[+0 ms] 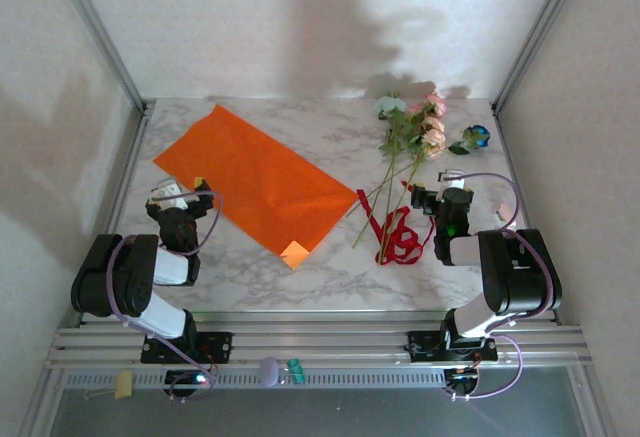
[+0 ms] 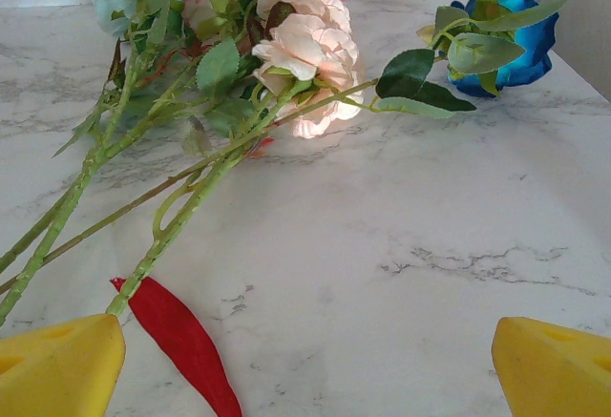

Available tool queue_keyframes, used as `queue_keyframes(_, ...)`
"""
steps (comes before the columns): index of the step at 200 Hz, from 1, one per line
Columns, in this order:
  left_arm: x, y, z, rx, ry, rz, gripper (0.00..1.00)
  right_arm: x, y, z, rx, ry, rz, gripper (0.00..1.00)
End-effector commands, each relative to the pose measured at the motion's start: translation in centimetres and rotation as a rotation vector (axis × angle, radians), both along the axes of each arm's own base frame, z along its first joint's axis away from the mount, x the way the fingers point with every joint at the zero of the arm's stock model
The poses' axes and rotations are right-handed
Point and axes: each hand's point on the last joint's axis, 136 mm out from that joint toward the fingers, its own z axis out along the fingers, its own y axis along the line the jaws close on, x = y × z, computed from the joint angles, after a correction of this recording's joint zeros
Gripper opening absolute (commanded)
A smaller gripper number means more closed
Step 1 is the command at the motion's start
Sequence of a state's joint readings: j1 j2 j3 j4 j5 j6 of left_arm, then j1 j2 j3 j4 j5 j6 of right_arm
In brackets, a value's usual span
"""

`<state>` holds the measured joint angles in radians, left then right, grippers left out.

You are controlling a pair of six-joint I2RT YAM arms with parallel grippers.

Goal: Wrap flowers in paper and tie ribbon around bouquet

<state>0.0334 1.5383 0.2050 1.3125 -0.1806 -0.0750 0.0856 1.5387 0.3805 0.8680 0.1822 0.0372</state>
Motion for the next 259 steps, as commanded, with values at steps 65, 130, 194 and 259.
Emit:
queue_keyframes(65, -0.5, -0.9, 15.4, -0.165, -0.240, 0.303, 1.00, 0.2, -1.2, 24.7, 0.268, -0.251, -0.239, 0.99)
queue_keyframes(130, 4.7, -11.5, 9.3, -0.919, 0.333, -0.068, 0.95, -1.4, 15.3, 21.8, 0.220, 0.197, 0.331, 0.83)
queue_keyframes(194, -5.9, -15.7, -1.4, -1.142, 0.651, -0.020, 0.66, -15.9, 33.8, 5.1, -0.092, 0.592, 1.212, 0.63)
queue_keyframes(259, -7.9, -15.5, -2.8, -1.141, 0.696, -0.008, 0.58, -16.4, 37.1, -2.7, -0.179, 0.734, 1.284, 0.61)
